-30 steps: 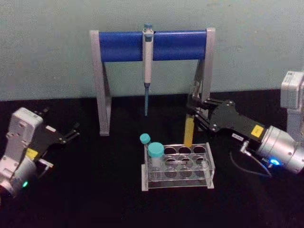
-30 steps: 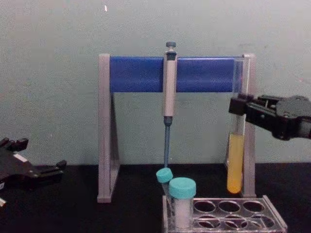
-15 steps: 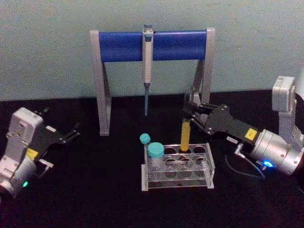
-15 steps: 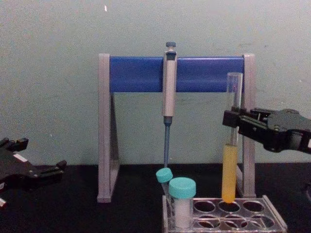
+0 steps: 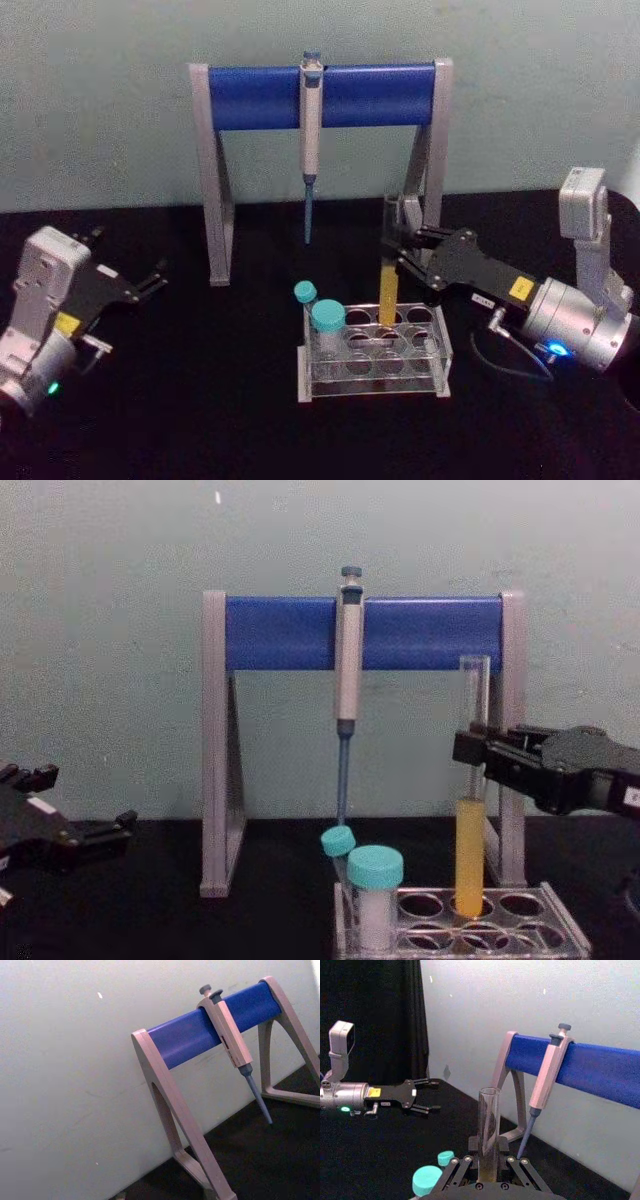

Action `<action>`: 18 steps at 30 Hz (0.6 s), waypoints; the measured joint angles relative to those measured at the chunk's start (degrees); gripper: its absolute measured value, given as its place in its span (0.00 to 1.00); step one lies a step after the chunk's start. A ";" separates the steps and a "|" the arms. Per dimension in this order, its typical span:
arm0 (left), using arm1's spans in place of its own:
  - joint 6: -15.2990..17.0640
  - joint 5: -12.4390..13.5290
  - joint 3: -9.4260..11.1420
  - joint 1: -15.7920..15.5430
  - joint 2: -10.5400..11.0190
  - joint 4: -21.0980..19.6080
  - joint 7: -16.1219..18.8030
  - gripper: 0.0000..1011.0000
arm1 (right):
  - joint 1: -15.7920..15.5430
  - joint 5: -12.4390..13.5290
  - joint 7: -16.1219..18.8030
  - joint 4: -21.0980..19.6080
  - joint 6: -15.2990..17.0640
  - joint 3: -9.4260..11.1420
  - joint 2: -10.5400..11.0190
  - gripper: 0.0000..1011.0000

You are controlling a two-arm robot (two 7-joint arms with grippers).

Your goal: Pick up the test tube from the test tube rack, shake it, then place it back into the test tube rack.

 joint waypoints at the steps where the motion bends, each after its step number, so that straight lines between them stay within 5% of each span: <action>1: 0.00 0.00 0.00 0.00 0.00 0.00 0.00 0.99 | 0.02 -0.02 0.00 0.10 0.05 -0.03 -0.01 0.23; 18: 0.00 0.00 0.00 0.00 0.00 0.00 0.00 0.99 | 0.60 -0.48 -0.01 2.08 1.00 -0.68 -0.54 0.23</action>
